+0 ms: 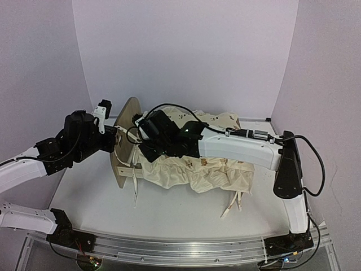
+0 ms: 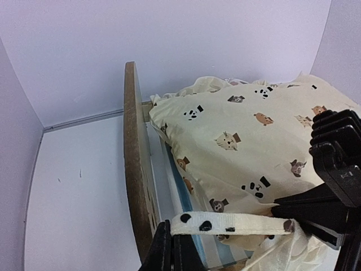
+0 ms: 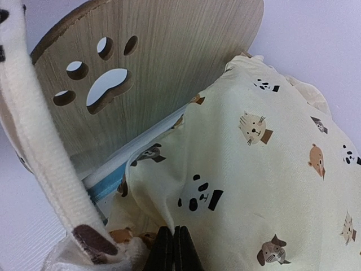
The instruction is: Set up the pet bed
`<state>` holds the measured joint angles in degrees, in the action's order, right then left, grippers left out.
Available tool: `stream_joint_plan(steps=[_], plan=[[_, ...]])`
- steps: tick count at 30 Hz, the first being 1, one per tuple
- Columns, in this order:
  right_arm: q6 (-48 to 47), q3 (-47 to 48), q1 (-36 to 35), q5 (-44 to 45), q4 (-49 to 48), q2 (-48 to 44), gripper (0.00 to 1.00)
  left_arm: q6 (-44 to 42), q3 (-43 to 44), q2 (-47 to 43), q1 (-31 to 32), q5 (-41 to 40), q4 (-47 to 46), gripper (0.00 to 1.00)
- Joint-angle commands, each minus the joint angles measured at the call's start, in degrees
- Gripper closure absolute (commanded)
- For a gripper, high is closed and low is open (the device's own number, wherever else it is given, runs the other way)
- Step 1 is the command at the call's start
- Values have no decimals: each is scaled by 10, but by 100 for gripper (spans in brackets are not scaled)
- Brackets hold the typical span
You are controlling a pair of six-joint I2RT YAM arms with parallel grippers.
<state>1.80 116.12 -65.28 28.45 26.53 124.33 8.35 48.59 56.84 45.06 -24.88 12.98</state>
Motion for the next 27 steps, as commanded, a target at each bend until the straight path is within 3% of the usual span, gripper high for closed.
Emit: stream_joint_plan(steps=[1, 14, 20, 27], plan=[[5, -1, 1, 13, -6, -45, 100, -25, 34, 15, 0, -11, -56, 100], [-2, -1, 2, 45, -9, -38, 100, -125, 40, 44, 0, -10, -167, 100], [-1, -6, 4, 50, -10, -36, 100, -171, -17, 40, 0, 14, -251, 100], [5, -23, 5, 47, -11, -35, 100, -203, -44, 49, -1, -7, -287, 99]])
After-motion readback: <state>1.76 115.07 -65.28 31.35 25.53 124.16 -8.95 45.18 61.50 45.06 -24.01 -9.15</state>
